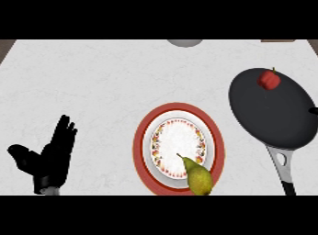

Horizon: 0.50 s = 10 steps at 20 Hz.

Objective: Pick the bell pepper from the plate and place it in the pan

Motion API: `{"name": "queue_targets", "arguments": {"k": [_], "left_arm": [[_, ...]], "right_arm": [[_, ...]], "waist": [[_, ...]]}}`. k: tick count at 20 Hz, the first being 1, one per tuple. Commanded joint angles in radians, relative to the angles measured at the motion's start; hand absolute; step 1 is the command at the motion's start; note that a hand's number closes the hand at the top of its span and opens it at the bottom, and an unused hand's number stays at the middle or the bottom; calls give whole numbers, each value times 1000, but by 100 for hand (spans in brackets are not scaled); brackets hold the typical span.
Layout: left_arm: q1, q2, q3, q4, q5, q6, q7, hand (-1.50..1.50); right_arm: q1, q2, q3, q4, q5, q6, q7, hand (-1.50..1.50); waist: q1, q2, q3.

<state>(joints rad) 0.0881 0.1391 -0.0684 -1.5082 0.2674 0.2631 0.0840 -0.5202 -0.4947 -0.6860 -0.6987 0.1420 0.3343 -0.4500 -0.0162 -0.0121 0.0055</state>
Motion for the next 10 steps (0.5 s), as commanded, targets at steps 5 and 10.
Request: {"name": "queue_targets", "arguments": {"k": [5, 10], "left_arm": [[13, -23, -14, 73, -9, -26, 6, 0], [-12, -28, -1, 64, -17, -5, 32, 0]], "right_arm": [[219, 41, -11, -345, -133, 91, 165, -150], [377, 147, -1, -627, -184, 62, 268, -150]], "waist": [[-2, 7, -7], [-2, 7, -7]]}}
